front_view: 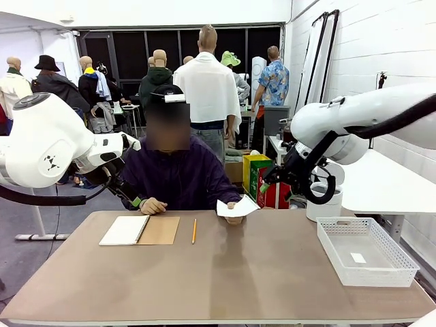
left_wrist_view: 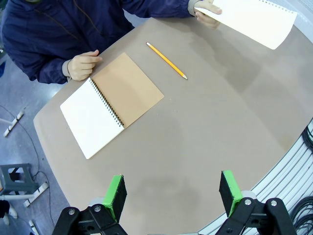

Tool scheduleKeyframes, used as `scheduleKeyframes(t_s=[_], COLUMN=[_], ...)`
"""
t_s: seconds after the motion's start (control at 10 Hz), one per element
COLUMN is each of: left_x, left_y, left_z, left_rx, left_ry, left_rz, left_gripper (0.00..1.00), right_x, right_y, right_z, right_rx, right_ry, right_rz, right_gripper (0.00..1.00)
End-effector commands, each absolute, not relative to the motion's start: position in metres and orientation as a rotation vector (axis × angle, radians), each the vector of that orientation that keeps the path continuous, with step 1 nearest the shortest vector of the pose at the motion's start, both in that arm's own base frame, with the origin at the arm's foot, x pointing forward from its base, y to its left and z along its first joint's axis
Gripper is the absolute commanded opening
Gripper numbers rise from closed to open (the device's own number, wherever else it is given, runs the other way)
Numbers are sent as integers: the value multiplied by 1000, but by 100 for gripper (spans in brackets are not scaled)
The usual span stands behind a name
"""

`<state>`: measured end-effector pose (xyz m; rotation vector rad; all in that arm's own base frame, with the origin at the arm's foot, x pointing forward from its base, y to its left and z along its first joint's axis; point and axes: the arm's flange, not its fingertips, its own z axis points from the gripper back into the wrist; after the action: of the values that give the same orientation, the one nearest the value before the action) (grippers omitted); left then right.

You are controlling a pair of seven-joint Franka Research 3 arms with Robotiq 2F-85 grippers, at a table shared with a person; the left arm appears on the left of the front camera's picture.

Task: Sort the paper based on its condition.
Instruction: If a person hands you a paper, place it in the Organizing basket , and if it's crumpled, put it in the Trash can.

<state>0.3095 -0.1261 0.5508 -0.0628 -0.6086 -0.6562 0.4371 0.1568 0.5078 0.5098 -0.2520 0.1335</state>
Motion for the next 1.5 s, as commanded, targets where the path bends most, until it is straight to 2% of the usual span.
scheduleKeyframes(t_s=[0.0,0.7,0.9,1.2,1.3,1.4], left_x=[310,310,310,310,310,310], left_y=[-125,-125,-125,-125,-125,-125], left_z=[550,550,550,550,550,550], left_rx=[-63,-63,-63,-63,-63,-63], left_ry=[-604,-604,-604,-604,-604,-604], left_rz=[-655,-655,-655,-655,-655,-655], left_gripper=[100,100,100,100,100,100], right_x=[470,528,534,545,549,551], right_y=[158,164,169,174,175,175], right_z=[498,444,434,425,425,425], right_rx=[578,803,797,835,836,823], right_ry=[-127,179,233,227,202,202], right_rz=[82,-18,-56,-29,-49,-59], right_gripper=[100,100,100,100,80,80])
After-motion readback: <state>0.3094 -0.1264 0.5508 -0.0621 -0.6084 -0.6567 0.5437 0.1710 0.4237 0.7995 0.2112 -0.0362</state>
